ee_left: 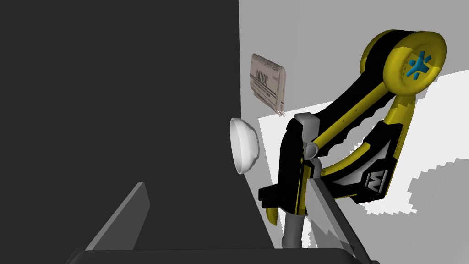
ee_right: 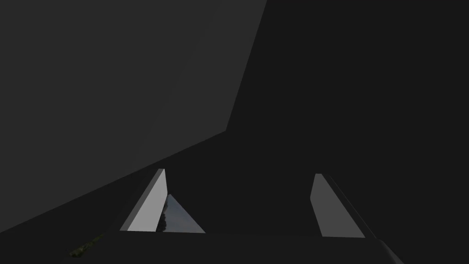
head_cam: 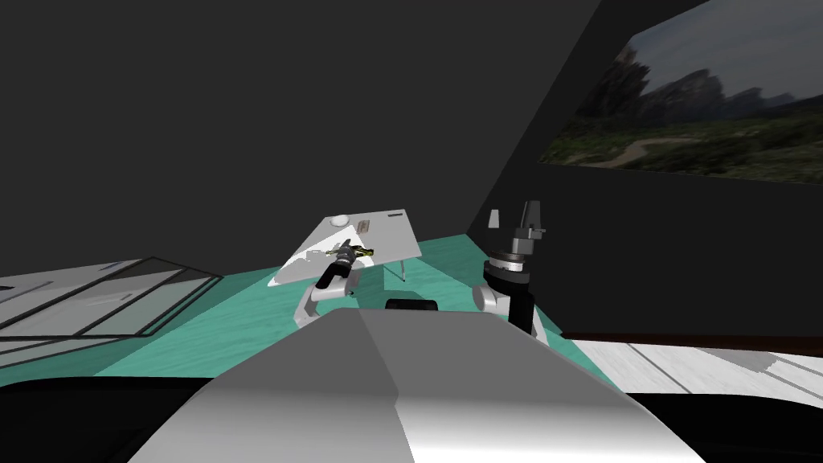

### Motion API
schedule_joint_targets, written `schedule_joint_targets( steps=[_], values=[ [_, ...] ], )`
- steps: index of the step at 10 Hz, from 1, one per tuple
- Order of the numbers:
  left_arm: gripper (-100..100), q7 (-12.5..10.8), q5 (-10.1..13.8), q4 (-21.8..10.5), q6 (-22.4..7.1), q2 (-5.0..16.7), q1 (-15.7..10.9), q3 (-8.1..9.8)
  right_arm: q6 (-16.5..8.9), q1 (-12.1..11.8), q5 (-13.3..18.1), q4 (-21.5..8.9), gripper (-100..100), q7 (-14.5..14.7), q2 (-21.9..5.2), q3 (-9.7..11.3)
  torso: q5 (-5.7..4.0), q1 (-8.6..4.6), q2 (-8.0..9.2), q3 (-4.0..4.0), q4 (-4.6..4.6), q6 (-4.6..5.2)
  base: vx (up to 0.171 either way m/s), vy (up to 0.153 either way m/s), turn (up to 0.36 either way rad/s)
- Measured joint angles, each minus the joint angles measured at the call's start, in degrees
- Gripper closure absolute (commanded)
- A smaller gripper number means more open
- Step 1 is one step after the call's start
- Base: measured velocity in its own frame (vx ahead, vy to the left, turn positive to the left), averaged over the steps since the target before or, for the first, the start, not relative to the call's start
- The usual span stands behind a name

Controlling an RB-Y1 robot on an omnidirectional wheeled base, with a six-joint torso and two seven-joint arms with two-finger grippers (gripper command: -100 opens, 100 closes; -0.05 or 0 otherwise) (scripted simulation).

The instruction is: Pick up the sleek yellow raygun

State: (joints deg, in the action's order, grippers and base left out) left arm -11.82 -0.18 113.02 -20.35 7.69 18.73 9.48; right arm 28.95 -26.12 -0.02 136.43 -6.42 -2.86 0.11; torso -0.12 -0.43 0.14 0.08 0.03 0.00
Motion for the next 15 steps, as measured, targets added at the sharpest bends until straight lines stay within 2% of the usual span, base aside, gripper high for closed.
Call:
schedule_joint_targets(
  steps=[3, 8, 15],
  values=[
    [-100, -1.8, 0.4, 3.1, -4.3, 0.0, 0.3, 1.72, 0.0, 0.0, 0.0, 0.0, 0, 0.0, 0.0, 0.0, 0.02, 0.12, -0.01, -0.01, -0.01, -0.01, -0.004, -0.087, -0.064],
    [-100, -4.4, 1.2, 7.1, -11.2, 0.1, 0.2, 4.30, 0.0, 0.0, 0.0, 0.0, 0, 0.0, 0.0, 0.0, 0.07, 0.35, -0.06, -0.03, -0.02, -0.02, 0.004, -0.035, -0.075],
    [-100, -7.4, 2.0, 11.5, -21.1, 0.2, 0.6, 6.90, 0.0, 0.0, 0.0, 0.0, 0, 0.0, 0.0, 0.0, 0.15, 0.67, -0.03, -0.02, -0.01, -0.02, 0.003, 0.036, -0.111]
  ],
)
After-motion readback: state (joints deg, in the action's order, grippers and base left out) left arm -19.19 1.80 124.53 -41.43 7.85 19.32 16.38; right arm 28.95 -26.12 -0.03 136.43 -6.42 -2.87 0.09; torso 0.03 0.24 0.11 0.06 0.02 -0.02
